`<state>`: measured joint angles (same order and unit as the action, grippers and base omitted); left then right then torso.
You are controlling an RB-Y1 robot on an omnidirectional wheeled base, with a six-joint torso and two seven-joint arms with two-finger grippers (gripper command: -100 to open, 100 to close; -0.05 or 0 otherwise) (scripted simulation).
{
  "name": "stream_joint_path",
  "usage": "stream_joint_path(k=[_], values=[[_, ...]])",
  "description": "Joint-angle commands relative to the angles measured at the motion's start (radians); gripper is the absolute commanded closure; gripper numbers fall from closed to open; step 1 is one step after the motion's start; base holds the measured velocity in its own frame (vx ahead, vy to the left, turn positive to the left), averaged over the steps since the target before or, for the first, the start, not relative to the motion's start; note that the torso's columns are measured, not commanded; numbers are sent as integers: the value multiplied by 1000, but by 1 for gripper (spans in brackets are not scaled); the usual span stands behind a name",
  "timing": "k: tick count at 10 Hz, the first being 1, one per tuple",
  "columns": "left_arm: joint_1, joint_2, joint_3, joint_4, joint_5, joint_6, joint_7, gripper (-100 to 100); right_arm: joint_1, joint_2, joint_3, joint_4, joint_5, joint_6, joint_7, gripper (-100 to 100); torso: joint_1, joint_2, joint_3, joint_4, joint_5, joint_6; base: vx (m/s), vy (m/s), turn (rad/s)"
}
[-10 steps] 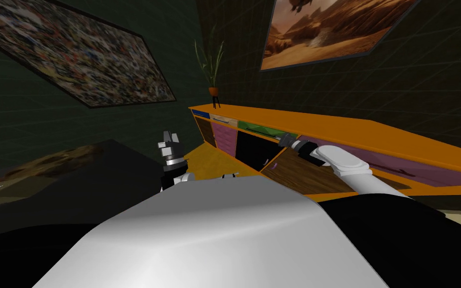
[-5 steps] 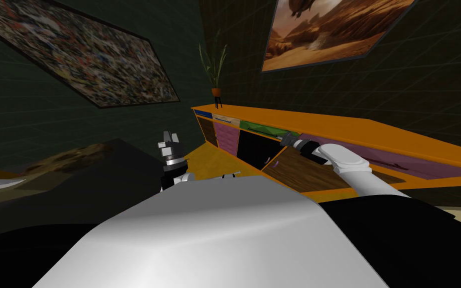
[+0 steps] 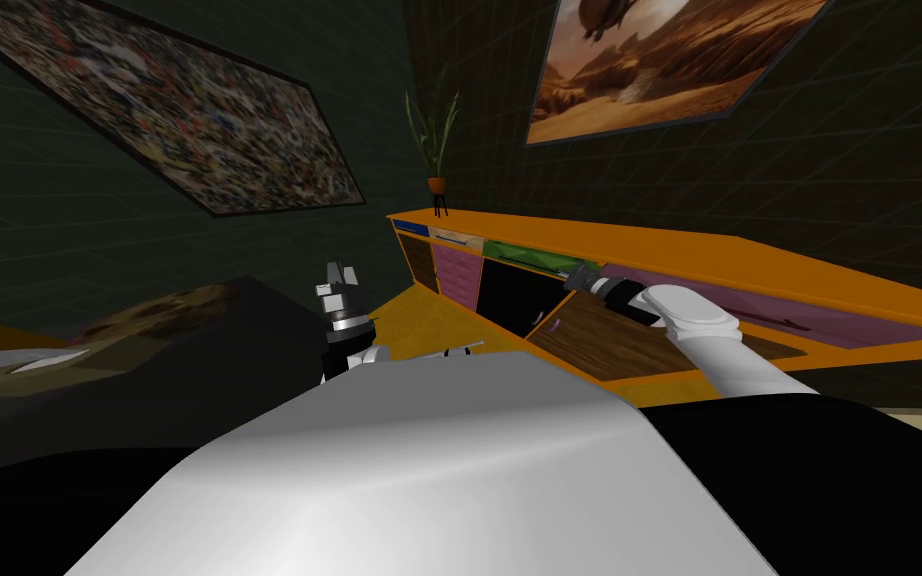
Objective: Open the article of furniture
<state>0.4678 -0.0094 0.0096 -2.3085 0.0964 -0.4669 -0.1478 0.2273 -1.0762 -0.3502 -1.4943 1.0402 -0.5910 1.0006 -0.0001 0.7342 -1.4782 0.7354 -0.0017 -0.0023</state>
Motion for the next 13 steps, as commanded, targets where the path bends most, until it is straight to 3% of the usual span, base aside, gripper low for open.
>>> stream_joint_path(k=[1,2,4,5,6,8,9,13], values=[[0,0,0,0,0,0,0,0,-38,4,-6,68,-14,-57,37,100,0,0,0,0,0,0,-45,84,5],[0,0,0,0,0,0,0,0,-38,4,-6,81,-14,-57,37,100,1,0,0,0,0,0,-36,78,-4],[0,0,0,0,0,0,0,0,-93,8,-13,153,-31,-119,83,100,1,0,0,-1,0,-1,-64,111,5],[0,0,0,0,0,0,0,0,-93,8,-13,177,-31,-123,83,100,5,0,0,0,1,-4,-58,101,3],[0,0,0,0,0,0,0,0,-120,11,-17,210,-39,-155,106,100,3,-2,-1,-1,1,-4,-56,76,4],[0,0,0,0,0,0,0,0,-116,9,-19,216,-38,-147,102,100,1,-3,-2,-1,1,-4,-31,37,-1],[0,0,0,0,0,0,0,0,-123,-23,-19,239,-33,-131,71,-100,0,-3,-2,0,1,-2,-78,-24,276],[0,0,0,0,0,0,0,0,-136,-85,-18,278,-23,-95,5,-100,1,6,3,3,2,3,-128,-18,189]])
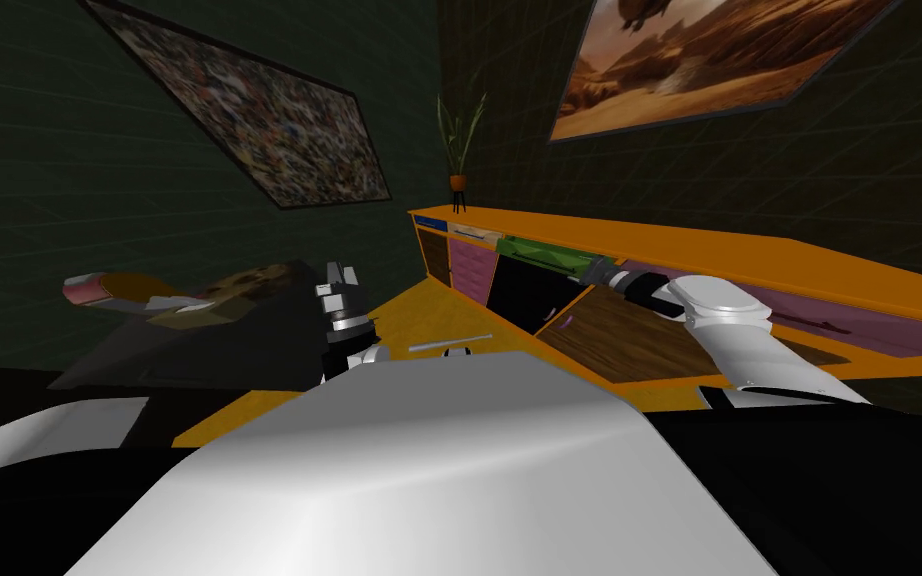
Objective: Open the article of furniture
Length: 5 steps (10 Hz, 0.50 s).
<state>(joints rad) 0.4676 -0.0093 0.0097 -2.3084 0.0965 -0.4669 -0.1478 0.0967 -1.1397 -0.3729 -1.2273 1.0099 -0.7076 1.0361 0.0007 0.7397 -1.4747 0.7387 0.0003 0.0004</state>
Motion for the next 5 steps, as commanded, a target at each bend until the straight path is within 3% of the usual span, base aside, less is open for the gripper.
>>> stream_joint_path(k=[1,3,4,5], values=[[0,0,0,0,0,0,0,0,-12,-53,5,31,12,40,-63,-100,0,-2,-1,-1,0,0,-161,-1,270],[0,0,0,0,0,0,0,0,-19,-85,6,51,17,58,-96,-100,-1,0,0,0,0,0,-163,-6,222],[0,0,0,0,0,0,0,0,-20,-74,9,48,15,49,-82,-100,-1,-2,-1,0,0,1,-57,-5,46],[0,0,0,0,0,0,0,0,-20,-74,10,49,16,51,-86,0,0,-4,-3,0,1,2,-11,-1,-6]])
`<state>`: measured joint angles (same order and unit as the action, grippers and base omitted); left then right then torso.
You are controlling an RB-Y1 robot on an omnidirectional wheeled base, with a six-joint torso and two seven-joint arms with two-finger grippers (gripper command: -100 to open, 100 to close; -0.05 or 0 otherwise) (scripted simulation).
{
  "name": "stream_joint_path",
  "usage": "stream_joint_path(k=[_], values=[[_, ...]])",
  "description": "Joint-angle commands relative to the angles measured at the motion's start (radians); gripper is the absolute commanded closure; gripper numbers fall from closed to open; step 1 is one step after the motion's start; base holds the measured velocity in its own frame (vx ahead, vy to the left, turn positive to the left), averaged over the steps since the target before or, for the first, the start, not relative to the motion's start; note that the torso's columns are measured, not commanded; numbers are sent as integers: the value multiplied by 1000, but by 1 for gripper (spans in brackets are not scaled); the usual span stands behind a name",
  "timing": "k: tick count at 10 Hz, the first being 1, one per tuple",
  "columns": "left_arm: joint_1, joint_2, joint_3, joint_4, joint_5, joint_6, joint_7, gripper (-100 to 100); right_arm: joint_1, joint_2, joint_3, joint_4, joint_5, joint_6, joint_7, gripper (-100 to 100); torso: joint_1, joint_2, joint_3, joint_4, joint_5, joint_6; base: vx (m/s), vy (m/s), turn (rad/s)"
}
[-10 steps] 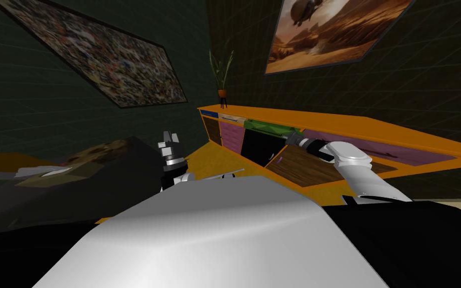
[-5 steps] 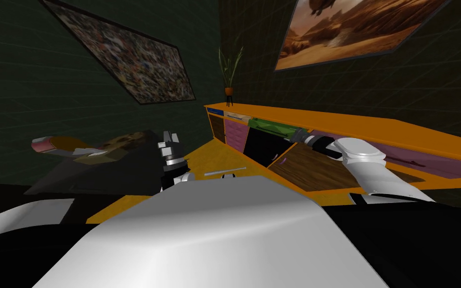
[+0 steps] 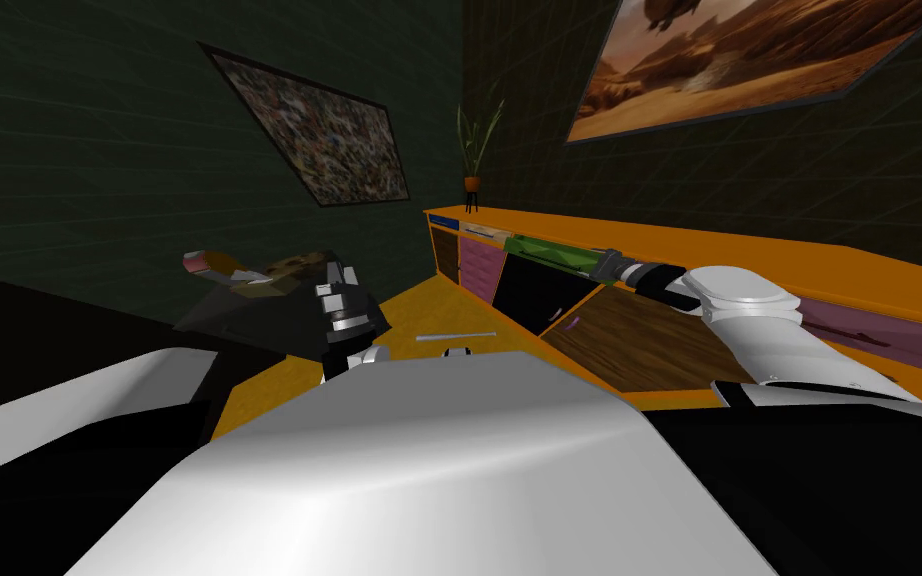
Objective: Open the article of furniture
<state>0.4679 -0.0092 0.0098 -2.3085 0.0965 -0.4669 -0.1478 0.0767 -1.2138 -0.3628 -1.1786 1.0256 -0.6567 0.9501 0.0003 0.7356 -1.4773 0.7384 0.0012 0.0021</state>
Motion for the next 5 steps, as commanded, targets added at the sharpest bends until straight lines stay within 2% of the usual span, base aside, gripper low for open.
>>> stream_joint_path(k=[1,5], values=[[0,0,0,0,0,0,0,0,0,0,0,0,0,0,0,0,1,-1,-1,-1,0,-1,-5,-1,0],[0,0,0,0,0,0,0,0,0,0,0,0,0,0,0,0,0,3,2,0,-1,-2,0,0,0]])
